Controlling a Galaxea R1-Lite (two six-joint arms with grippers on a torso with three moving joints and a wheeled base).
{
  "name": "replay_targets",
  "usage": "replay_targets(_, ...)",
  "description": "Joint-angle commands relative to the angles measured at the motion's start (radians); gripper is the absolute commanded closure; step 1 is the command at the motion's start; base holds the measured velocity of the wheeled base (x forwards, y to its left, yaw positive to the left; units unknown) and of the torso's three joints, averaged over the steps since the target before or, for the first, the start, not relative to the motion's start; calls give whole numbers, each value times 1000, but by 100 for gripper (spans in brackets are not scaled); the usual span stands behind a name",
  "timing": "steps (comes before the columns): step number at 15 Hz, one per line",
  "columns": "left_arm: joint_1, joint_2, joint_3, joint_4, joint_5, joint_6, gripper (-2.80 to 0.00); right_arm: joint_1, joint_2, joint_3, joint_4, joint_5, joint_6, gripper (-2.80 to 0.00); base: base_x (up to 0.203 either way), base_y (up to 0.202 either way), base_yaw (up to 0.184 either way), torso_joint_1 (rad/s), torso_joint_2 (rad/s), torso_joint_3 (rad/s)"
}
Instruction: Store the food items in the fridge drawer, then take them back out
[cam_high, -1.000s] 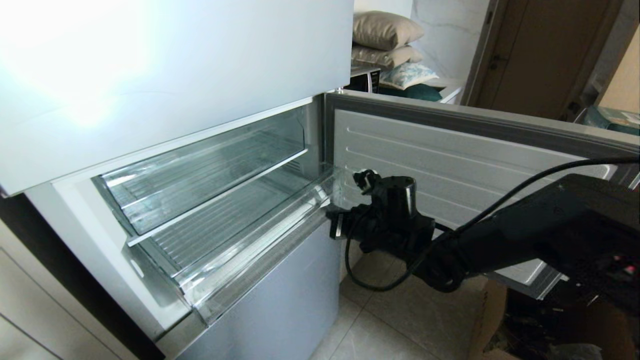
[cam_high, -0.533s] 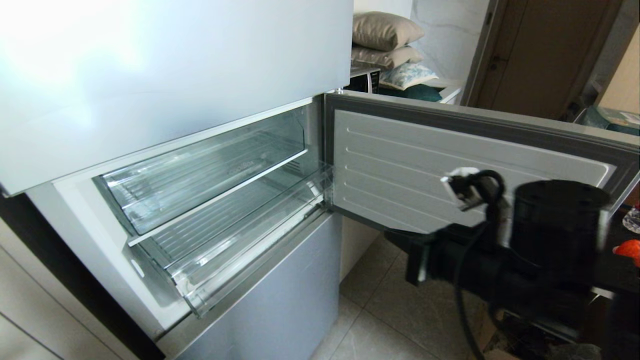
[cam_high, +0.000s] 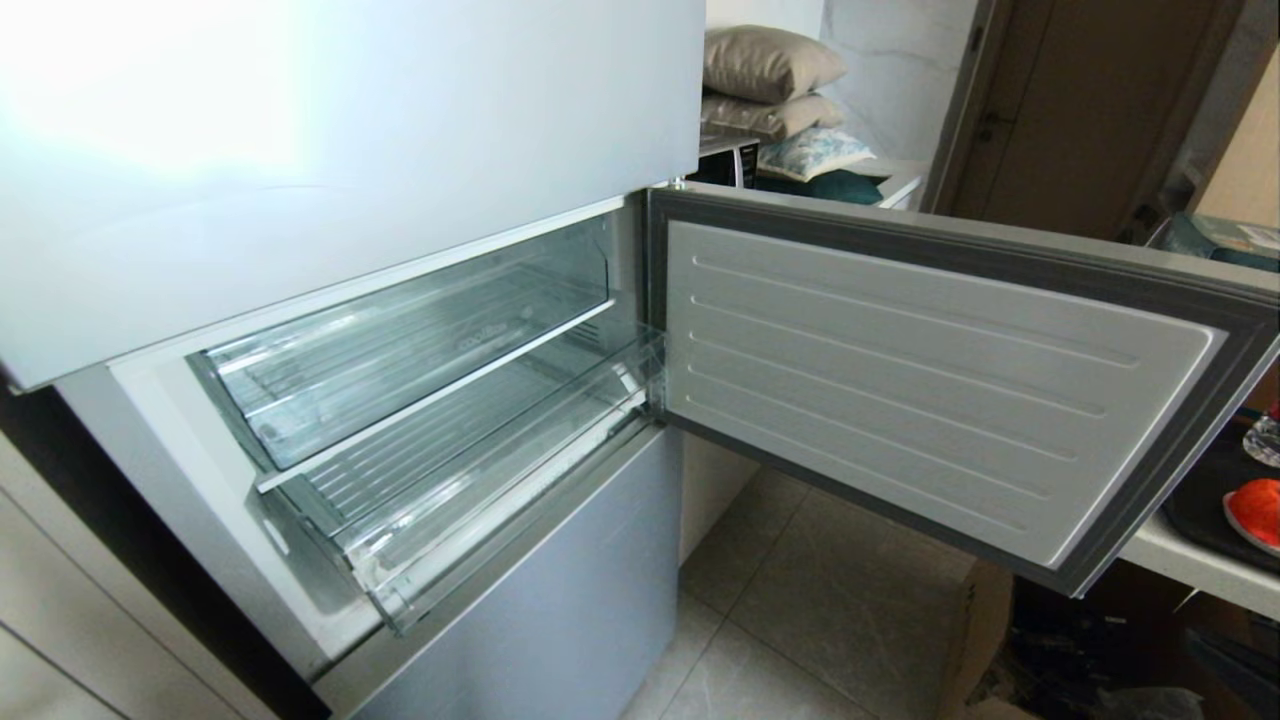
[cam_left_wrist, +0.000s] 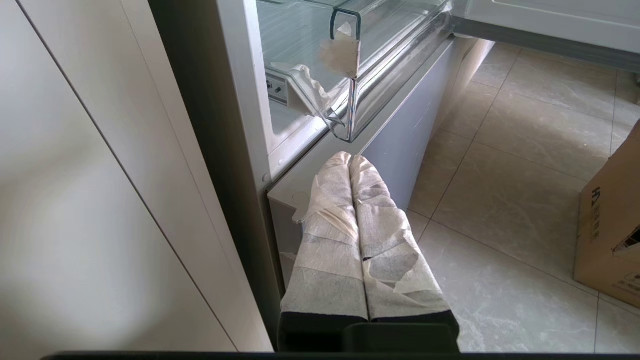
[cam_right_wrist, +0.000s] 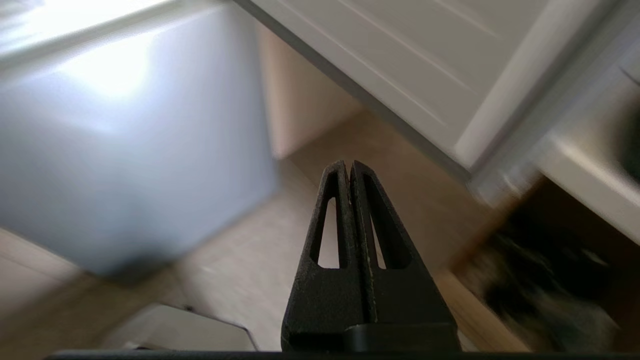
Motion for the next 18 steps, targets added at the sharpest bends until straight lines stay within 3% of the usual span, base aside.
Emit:
replay_targets(1,0,0,0,1,0,0,0,-113,-288,70,91,46,-28,0,0,0,0,0,0,0)
replay_targets(4,0,0,0,1,0,0,0,-185,-518,118,268,86,-91,0,0,0,0,0,0,0)
replay_targets(7,0,0,0,1,0,0,0,-210,-676,131,309,93,-102,0,0,0,0,0,0,0)
replay_targets(15,0,0,0,1,0,2,0,-219,-674,136,319,84,-68,0,0,0,0,0,0,0)
replay_targets(18,0,0,3,-2,-1,44,0,-218,-674,136,319,84,-68,0,0,0,0,0,0,0)
